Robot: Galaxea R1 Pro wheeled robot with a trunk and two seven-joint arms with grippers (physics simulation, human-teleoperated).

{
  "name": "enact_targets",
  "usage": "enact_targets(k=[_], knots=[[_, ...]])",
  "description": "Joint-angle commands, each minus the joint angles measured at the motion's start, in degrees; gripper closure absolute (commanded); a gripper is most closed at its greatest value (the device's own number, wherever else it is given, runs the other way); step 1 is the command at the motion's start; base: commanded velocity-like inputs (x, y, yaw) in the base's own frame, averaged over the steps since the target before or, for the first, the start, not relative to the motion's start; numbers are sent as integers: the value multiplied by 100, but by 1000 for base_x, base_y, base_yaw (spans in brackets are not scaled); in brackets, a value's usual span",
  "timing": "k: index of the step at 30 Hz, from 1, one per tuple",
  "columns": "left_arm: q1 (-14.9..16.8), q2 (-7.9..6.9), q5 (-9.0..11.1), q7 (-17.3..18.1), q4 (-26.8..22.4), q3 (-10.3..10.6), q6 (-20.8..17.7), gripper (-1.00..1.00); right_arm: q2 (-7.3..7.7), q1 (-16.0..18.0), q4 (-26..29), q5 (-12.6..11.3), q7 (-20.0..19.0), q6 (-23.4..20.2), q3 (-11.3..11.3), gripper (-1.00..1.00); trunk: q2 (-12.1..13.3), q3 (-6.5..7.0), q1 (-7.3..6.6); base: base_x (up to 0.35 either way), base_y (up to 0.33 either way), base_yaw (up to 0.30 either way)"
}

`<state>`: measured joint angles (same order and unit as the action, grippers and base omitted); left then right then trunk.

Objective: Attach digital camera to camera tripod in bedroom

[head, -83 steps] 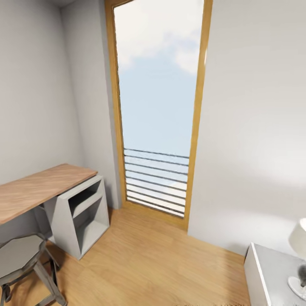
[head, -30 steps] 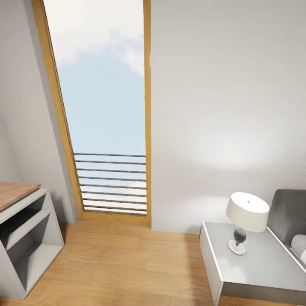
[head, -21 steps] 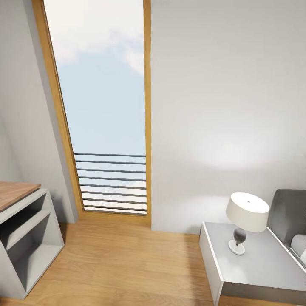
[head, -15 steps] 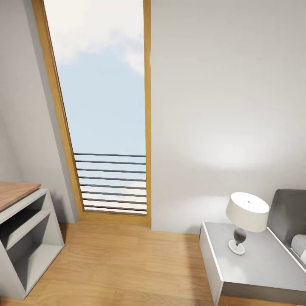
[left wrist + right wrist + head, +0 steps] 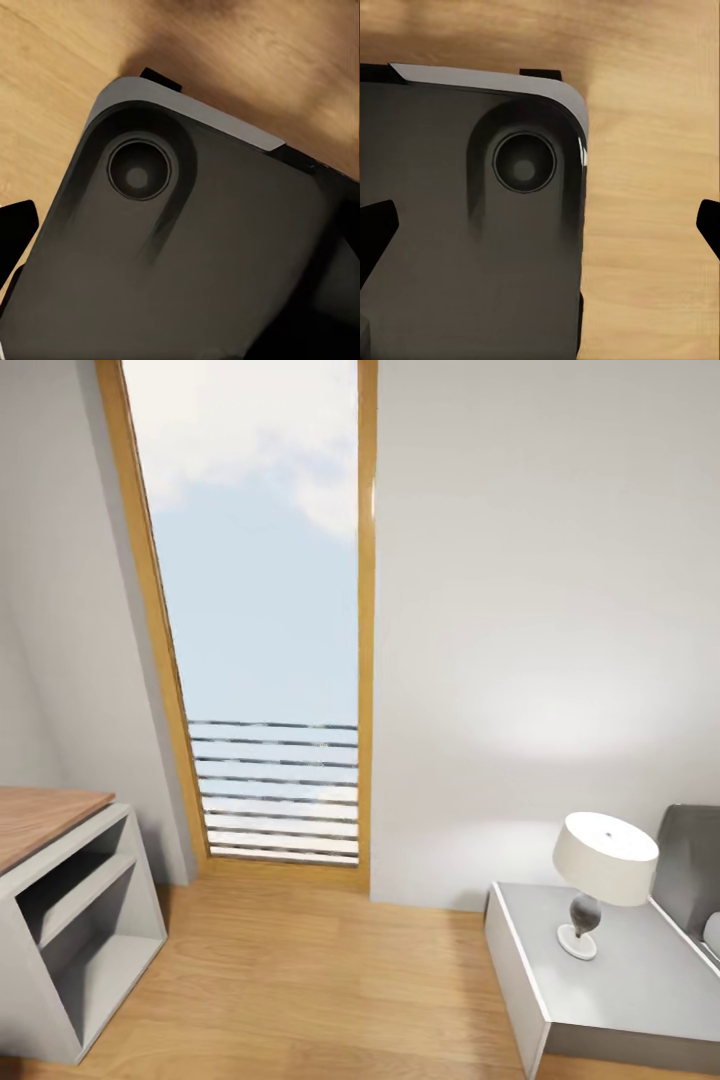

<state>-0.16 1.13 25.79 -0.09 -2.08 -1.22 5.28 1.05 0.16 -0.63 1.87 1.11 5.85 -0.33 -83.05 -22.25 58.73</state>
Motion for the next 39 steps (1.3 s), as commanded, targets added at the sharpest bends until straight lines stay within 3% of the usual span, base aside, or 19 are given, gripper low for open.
enact_targets(k=[1, 25, 39], knots=[[-2, 2, 13, -1, -6, -10, 8, -100, 0, 2, -7, 20, 12, 25, -2, -100, -2, -4, 0, 0, 308, 0], [-1, -7, 31, -2, -3, -19, -16, -100, 0, 2, -7, 15, 15, 45, -2, -100, -2, -4, 0, 0, 322, -4], [2, -7, 26, 0, -3, -19, -18, -100, -12, 2, -7, 15, 12, 39, -2, -100, -2, -4, 0, 0, 196, -197]])
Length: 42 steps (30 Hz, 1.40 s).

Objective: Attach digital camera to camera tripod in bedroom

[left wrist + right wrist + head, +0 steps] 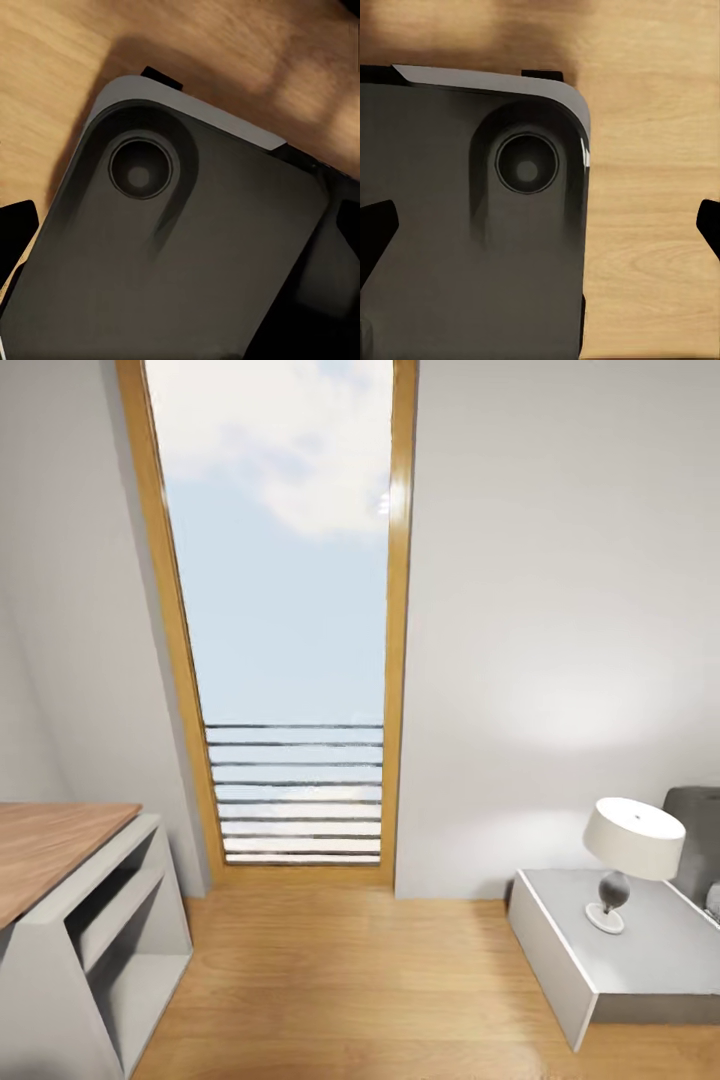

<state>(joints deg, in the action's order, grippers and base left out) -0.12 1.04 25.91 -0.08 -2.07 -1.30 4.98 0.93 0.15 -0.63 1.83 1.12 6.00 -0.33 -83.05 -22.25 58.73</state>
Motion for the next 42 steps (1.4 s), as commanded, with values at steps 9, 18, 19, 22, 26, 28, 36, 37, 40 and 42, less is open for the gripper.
enact_targets(k=[9, 18, 19, 22, 26, 28, 36, 37, 40, 42], knots=[[-5, 1, 18, -1, -4, -11, 18, -100, 3, 3, -7, 19, 11, 24, 0, -100, -2, -4, 0, 0, 18, -245], [-4, 1, 19, -1, -4, -11, 25, -100, 4, 3, -7, 13, 11, 24, 4, -100, -2, -4, 0, 0, 2, -247], [-4, 1, 19, -1, -4, -11, 28, -100, 4, 3, -7, 13, 11, 24, 5, -100, -2, -4, 0, 0, 1, -247], [-3, 1, 19, -1, -4, -13, 33, -100, 4, 3, -7, 12, 11, 24, 6, -100, -2, -4, 0, 0, 0, -247], [-4, 1, 23, -1, -4, -11, 37, -100, 4, 3, -7, 9, 11, 24, 6, -100, -2, -4, 0, 0, 0, -248], [-4, 1, 25, -1, -4, -11, 37, -100, 4, 3, -7, 8, 11, 24, 7, -100, -2, -4, 0, 0, 0, -248], [-5, 1, 26, -1, -4, -11, 38, -100, 4, 3, -7, 5, 11, 24, 7, -100, -2, -4, 0, 0, 0, -248], [-5, 1, 27, -3, -4, -11, 38, -100, 4, 3, -7, 6, 11, 24, 7, -100, -2, -4, 0, 0, 0, -248], [-5, 1, 27, -2, -6, -11, 39, -100, 4, 3, -7, 7, 11, 24, 7, -100, -2, -4, 0, 0, 0, -248], [-4, 1, 26, -3, -6, -11, 40, -100, 4, 3, -7, 8, 11, 24, 7, -100, -2, -4, 0, 0, 0, -248]])
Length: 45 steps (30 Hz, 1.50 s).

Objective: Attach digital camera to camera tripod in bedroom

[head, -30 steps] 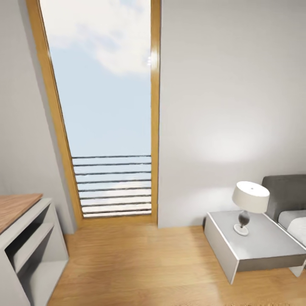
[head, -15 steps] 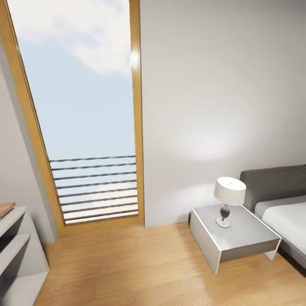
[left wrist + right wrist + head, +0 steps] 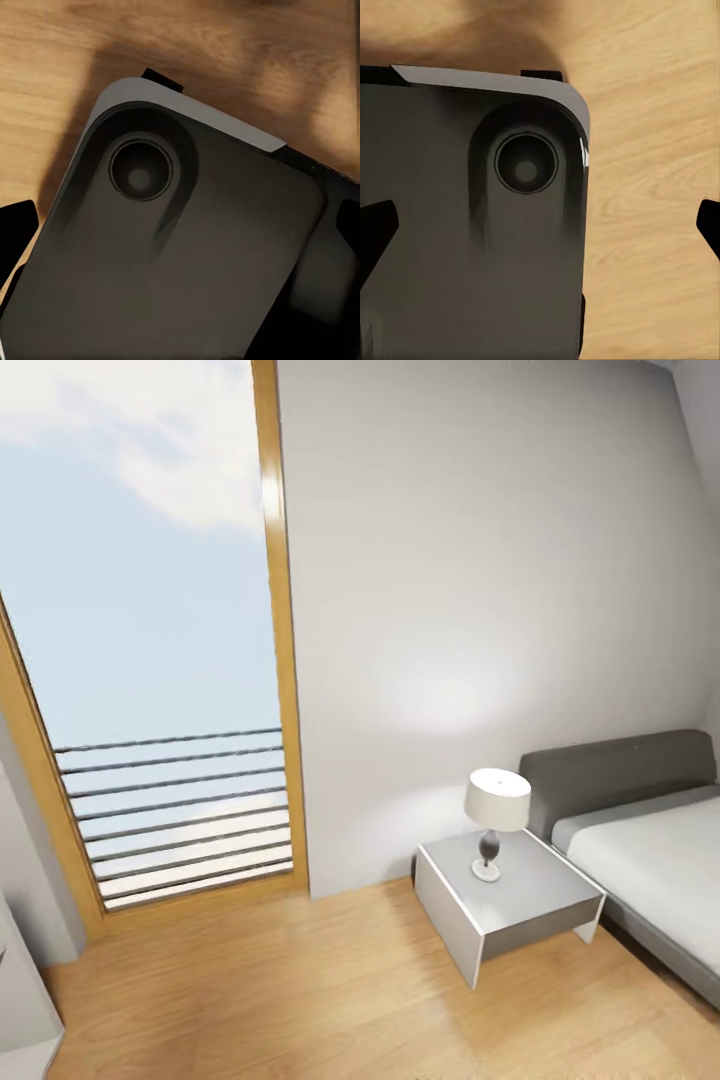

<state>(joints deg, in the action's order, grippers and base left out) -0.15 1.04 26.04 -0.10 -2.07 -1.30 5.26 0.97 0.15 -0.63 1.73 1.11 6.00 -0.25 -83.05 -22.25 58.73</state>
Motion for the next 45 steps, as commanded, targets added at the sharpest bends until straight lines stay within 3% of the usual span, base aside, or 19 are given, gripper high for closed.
enact_targets(k=[1, 19, 45], knots=[[-2, 3, 12, -1, -5, -11, 12, -100, 0, 3, -7, 17, 12, 24, -1, -100, -3, -4, 0, 0, 0, -247], [-1, 2, 15, -7, -4, -11, 11, -100, 0, 3, -7, 18, 12, 24, -1, -100, -3, -4, 0, 0, 0, -225], [-3, 1, -1, -1, -4, -11, 10, -100, 8, 3, -7, 21, 18, 24, -9, -100, -3, -4, 0, 0, 0, -16]])
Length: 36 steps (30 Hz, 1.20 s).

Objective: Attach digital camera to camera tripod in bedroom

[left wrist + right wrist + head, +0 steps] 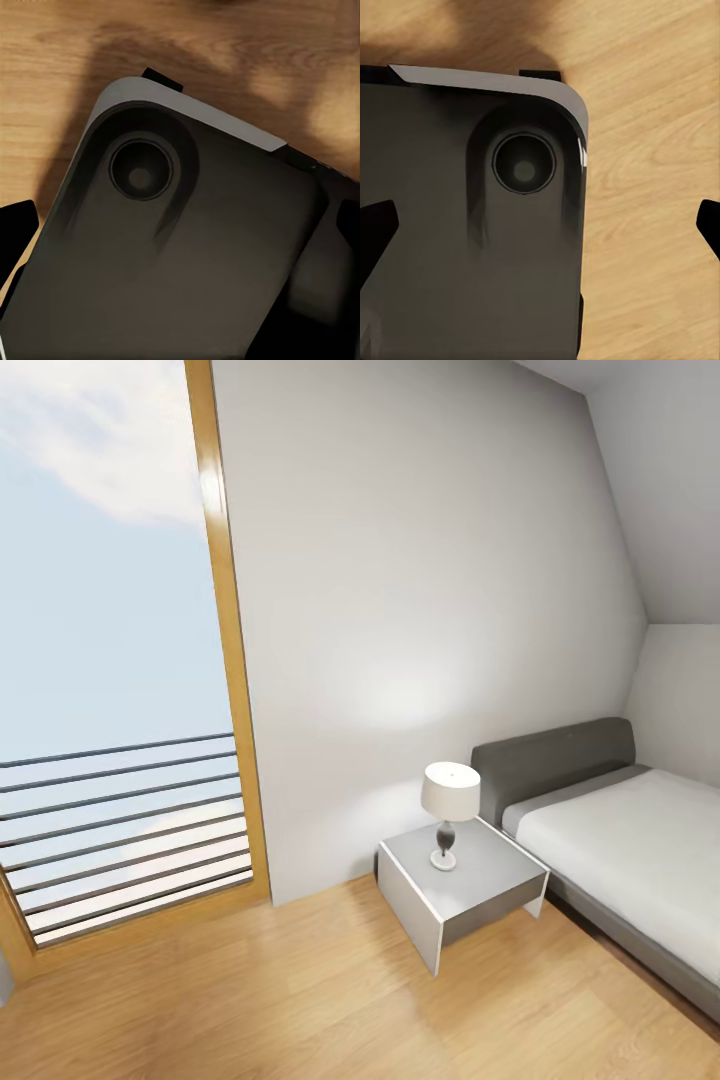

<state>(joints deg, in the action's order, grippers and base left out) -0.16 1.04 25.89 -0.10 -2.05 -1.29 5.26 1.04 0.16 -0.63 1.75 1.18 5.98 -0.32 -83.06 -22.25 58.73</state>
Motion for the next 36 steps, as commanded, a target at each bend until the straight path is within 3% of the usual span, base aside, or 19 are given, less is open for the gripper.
enact_targets(k=[1, 14, 27, 36], knots=[[-2, 1, 13, -1, -6, -11, 10, -100, 0, 2, -7, 19, 13, 26, -2, -100, -2, -4, 0, 0, 0, 0], [0, 23, -3, 1, -6, -6, 18, -100, -1, 2, -7, 19, 14, 26, -3, -100, -2, -4, 0, -128, 105, 0], [1, 68, -13, -7, -6, -3, 19, -100, -4, 2, -7, 19, 14, 26, -3, -100, -2, -4, 0, -202, 234, 0], [-1, 66, -6, -8, -6, -2, 7, -100, -8, 2, -7, 19, 14, 27, -3, -100, -2, -4, 0, -44, 285, 0]])
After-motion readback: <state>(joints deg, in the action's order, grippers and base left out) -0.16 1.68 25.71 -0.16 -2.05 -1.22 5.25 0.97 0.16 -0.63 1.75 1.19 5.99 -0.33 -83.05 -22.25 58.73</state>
